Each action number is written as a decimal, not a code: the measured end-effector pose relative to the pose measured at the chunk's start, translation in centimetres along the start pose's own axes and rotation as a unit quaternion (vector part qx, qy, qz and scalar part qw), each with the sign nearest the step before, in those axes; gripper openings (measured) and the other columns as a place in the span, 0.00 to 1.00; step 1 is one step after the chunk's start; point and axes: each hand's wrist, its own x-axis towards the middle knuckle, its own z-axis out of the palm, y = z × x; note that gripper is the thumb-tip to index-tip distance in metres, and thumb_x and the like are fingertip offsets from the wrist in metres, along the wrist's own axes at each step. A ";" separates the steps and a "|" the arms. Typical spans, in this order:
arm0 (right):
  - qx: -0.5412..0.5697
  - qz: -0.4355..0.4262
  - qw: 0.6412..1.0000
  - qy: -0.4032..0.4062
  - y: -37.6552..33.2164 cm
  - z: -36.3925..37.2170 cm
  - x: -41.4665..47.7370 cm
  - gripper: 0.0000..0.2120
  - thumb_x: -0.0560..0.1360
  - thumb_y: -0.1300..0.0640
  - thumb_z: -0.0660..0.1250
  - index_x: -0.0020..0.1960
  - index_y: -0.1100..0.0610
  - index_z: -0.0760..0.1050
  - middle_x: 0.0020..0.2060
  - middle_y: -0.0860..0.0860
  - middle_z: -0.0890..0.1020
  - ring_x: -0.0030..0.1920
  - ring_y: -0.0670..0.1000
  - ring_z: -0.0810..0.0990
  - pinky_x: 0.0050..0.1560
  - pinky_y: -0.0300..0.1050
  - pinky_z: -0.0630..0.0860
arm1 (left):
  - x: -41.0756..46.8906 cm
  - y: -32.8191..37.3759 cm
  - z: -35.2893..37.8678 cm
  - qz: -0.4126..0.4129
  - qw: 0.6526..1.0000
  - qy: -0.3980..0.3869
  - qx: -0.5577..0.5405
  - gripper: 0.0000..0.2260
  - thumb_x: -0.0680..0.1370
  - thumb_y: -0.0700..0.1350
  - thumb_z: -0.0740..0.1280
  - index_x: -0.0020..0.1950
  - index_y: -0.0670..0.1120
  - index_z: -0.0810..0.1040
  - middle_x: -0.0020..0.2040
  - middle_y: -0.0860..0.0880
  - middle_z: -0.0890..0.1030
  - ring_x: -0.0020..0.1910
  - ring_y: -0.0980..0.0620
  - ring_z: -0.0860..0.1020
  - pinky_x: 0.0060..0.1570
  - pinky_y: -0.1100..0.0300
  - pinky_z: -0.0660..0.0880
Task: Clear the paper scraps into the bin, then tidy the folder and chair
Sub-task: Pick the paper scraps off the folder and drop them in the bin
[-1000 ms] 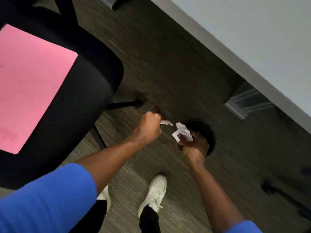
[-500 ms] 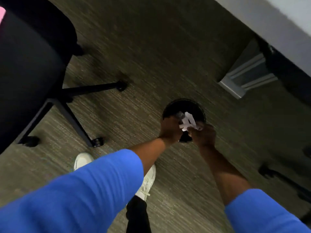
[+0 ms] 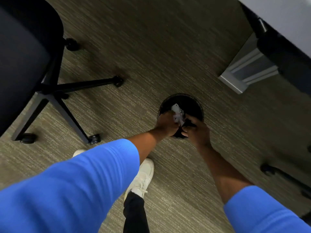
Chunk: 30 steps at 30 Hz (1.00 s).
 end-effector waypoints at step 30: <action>-0.034 -0.138 0.990 -0.004 -18.3 15.3 -13.7 0.10 0.77 0.66 0.72 0.56 0.56 0.85 0.50 0.52 0.89 0.51 0.54 0.88 0.58 0.58 0.83 | -17.3 -7.7 -24.6 -0.021 0.991 0.129 -0.014 0.07 0.80 0.48 0.73 0.51 0.46 0.86 0.47 0.48 0.89 0.50 0.47 0.87 0.56 0.52 0.81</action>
